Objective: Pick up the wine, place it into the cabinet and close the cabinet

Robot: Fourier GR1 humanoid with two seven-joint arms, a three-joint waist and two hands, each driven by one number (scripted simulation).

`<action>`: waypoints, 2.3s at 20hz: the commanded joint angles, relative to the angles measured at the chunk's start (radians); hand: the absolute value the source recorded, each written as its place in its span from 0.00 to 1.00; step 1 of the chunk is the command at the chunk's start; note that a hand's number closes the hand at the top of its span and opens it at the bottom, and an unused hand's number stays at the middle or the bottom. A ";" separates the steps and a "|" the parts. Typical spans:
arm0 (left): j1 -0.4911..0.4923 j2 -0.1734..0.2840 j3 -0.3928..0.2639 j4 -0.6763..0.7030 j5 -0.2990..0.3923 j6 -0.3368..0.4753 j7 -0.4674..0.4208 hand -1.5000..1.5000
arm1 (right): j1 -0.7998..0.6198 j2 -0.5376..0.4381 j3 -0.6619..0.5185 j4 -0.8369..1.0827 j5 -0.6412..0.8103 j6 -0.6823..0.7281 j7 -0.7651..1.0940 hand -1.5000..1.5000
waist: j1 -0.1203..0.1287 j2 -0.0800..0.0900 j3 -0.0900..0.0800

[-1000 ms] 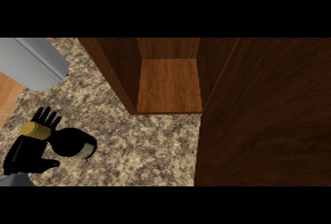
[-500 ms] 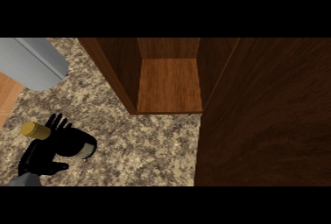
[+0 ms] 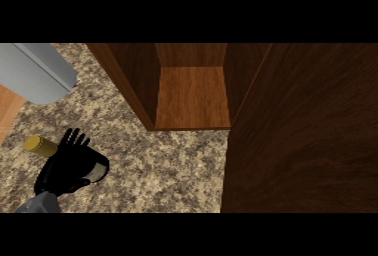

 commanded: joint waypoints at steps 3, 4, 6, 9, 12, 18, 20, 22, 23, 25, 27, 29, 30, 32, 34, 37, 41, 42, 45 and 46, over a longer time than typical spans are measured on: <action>-0.054 -0.004 0.008 0.070 0.020 -0.122 -0.060 1.00 | 0.054 -0.014 -0.024 -0.087 -0.086 0.025 0.006 0.00 | -0.005 0.000 0.000; -0.045 0.018 -0.006 0.060 0.012 -0.165 -0.053 1.00 | 0.049 0.009 0.048 -0.112 -0.026 -0.002 0.038 0.00 | -0.002 -0.001 0.000; -0.023 -0.015 -0.023 0.057 0.008 -0.218 -0.070 1.00 | 0.050 -0.002 -0.011 -0.086 -0.073 0.011 0.012 0.00 | -0.004 0.000 0.000; -0.045 -0.044 -0.030 0.061 0.021 -0.239 -0.030 1.00 | 0.054 -0.014 -0.029 -0.080 -0.081 0.028 0.004 0.00 | -0.003 -0.002 0.001; -0.015 -0.017 -0.062 0.020 -0.019 -0.218 -0.074 1.00 | 0.064 -0.022 -0.044 -0.085 -0.098 0.033 0.024 0.00 | 0.006 -0.003 0.002; 0.023 -0.128 -0.141 -0.082 -0.155 0.143 -0.289 1.00 | 0.039 -0.005 -0.016 -0.057 -0.049 0.028 0.007 0.00 | 0.010 -0.002 0.001; 0.054 -0.167 -0.160 -0.143 -0.179 0.259 -0.331 1.00 | 0.036 -0.006 -0.037 -0.086 -0.066 0.011 0.038 0.00 | 0.019 -0.006 0.003; 0.083 -0.165 -0.176 -0.167 -0.194 0.277 -0.365 1.00 | 0.066 -0.012 -0.018 -0.138 -0.046 0.011 0.052 0.00 | 0.016 -0.008 0.003; 0.070 -0.158 -0.174 -0.206 -0.195 0.326 -0.351 1.00 | 0.082 -0.024 -0.060 -0.092 -0.090 0.041 0.003 0.00 | 0.017 -0.008 0.004; 0.068 -0.152 -0.197 -0.248 -0.224 0.389 -0.324 1.00 | 0.075 0.000 0.007 -0.099 -0.027 0.022 0.022 0.00 | 0.019 -0.009 0.004; 0.092 -0.167 -0.230 -0.311 -0.259 0.458 -0.307 1.00 | 0.039 0.003 -0.010 -0.091 -0.034 0.006 0.046 0.00 | 0.026 -0.009 0.004; 0.099 -0.192 -0.251 -0.357 -0.280 0.516 -0.285 1.00 | 0.050 -0.009 -0.029 -0.093 -0.046 0.019 0.032 0.00 | 0.025 -0.009 0.004; 0.078 -0.198 -0.255 -0.378 -0.280 0.540 -0.191 1.00 | 0.180 -0.033 -0.024 -0.110 -0.068 0.083 -0.069 0.00 | 0.014 -0.013 0.006; 0.062 -0.229 -0.277 -0.452 -0.285 0.580 -0.112 1.00 | -0.004 0.000 -0.079 -0.020 -0.085 0.022 0.007 0.00 | 0.029 -0.007 0.005; 0.126 -0.268 -0.310 -0.555 -0.290 0.610 -0.043 1.00 | 0.046 0.008 -0.020 -0.067 -0.038 0.014 0.031 0.00 | 0.028 -0.009 0.004; 0.115 -0.257 -0.343 -0.622 -0.308 0.606 0.021 1.00 | 0.066 0.009 0.003 -0.075 -0.022 0.024 0.019 0.00 | 0.023 -0.009 0.004; 0.048 -0.294 -0.436 -0.644 -0.273 0.750 0.111 1.00 | 0.089 -0.019 -0.048 -0.119 -0.074 0.040 0.027 0.00 | 0.014 -0.009 0.004; 0.052 -0.294 -0.446 -0.700 -0.266 0.754 0.163 1.00 | 0.129 0.000 -0.015 -0.088 -0.047 0.047 -0.026 0.00 | 0.015 -0.010 0.004; 0.015 -0.295 -0.442 -0.641 -0.286 0.756 0.173 1.00 | 0.162 -0.019 -0.045 -0.078 -0.073 0.078 -0.056 0.00 | 0.013 -0.007 0.004; -0.032 -0.295 -0.518 -0.666 -0.259 0.826 0.230 1.00 | 0.103 -0.009 -0.036 -0.106 -0.064 0.045 0.009 0.00 | 0.011 -0.007 0.004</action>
